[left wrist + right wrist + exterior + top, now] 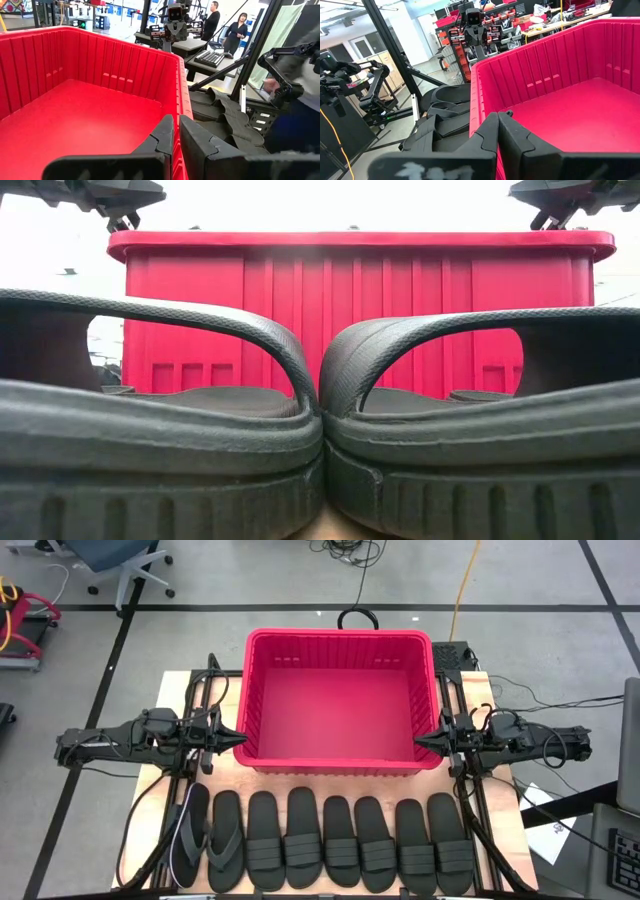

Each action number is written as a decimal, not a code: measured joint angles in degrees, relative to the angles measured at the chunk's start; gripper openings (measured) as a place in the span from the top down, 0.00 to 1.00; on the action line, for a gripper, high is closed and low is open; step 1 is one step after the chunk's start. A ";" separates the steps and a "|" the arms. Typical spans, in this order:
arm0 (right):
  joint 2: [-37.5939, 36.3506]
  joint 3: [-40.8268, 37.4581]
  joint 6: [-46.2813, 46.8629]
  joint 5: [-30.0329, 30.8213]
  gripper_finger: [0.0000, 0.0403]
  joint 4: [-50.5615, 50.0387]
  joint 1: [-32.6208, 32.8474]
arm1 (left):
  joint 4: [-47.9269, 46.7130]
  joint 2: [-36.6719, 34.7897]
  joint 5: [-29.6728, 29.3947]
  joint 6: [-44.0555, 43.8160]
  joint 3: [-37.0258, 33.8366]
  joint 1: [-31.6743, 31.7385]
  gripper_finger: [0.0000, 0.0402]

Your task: Pick and place slides into bin

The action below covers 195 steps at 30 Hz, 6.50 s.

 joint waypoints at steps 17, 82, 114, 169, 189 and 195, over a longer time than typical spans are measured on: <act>-0.01 -0.01 0.01 0.01 1.00 0.00 -0.01 | 0.01 0.00 0.00 0.00 0.00 0.00 0.94; 46.84 54.33 -9.99 -40.36 0.49 -71.43 5.54 | 0.04 0.00 0.00 0.00 0.00 0.01 0.94; 43.80 4.11 31.32 -33.99 0.50 -13.09 35.51 | 0.09 0.00 0.00 0.00 0.02 0.00 0.94; 35.06 -4.34 52.72 -41.45 0.99 12.89 42.40 | 0.09 0.00 0.02 0.00 0.02 0.00 0.94; 41.15 33.12 32.17 -29.69 0.99 -28.34 40.57 | 0.07 0.00 0.02 0.00 0.02 0.00 0.94; 46.89 55.16 15.11 -14.36 0.99 -51.53 33.88 | 0.07 0.00 0.02 0.00 0.00 0.00 0.94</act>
